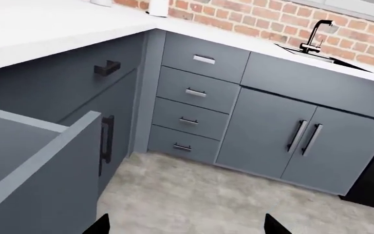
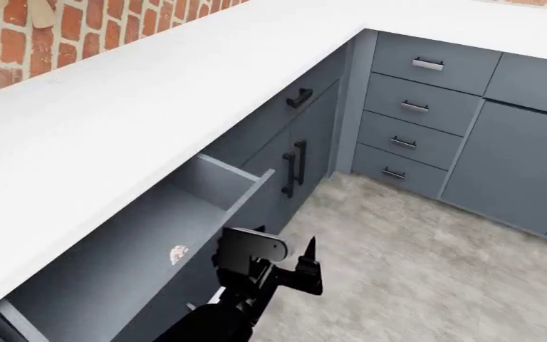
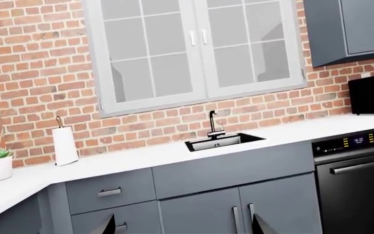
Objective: Close the right drawer.
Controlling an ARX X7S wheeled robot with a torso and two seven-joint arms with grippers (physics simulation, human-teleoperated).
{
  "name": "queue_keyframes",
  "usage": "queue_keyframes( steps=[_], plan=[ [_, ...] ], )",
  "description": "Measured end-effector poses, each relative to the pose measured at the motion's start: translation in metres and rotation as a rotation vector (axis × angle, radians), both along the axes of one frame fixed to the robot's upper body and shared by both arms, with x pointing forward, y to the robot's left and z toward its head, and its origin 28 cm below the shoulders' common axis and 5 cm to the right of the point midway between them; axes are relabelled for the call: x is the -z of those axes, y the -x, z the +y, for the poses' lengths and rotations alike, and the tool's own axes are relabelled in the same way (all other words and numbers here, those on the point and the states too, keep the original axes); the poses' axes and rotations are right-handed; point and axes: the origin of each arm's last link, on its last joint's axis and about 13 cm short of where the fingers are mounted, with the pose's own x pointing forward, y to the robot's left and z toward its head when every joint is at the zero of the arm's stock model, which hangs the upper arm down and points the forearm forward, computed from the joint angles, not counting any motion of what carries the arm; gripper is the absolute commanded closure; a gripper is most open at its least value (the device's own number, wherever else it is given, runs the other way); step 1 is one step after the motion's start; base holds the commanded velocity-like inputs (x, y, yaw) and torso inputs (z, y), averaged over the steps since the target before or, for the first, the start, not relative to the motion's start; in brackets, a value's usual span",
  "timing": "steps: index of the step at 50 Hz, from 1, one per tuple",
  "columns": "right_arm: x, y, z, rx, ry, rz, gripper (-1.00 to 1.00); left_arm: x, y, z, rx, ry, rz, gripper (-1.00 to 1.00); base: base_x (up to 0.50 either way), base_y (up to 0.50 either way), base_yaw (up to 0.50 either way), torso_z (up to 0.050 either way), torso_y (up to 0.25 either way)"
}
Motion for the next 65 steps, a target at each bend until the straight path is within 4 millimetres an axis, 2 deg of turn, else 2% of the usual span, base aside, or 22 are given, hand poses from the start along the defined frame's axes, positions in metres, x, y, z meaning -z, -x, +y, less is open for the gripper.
queue_keyframes(
  steps=[31,65],
  plan=[
    [0.001,-0.002,0.0,-0.005,-0.002,0.001,-1.0,0.036,-0.015,0.014,-0.048,-0.066,0.069,-1.0,0.0,0.0,0.0,0.0,0.0],
    [0.001,-0.004,0.002,-0.014,0.002,0.005,-1.0,0.064,-0.016,0.025,-0.119,-0.109,0.174,-1.0,0.0,0.0,0.0,0.0,0.0]
  ],
)
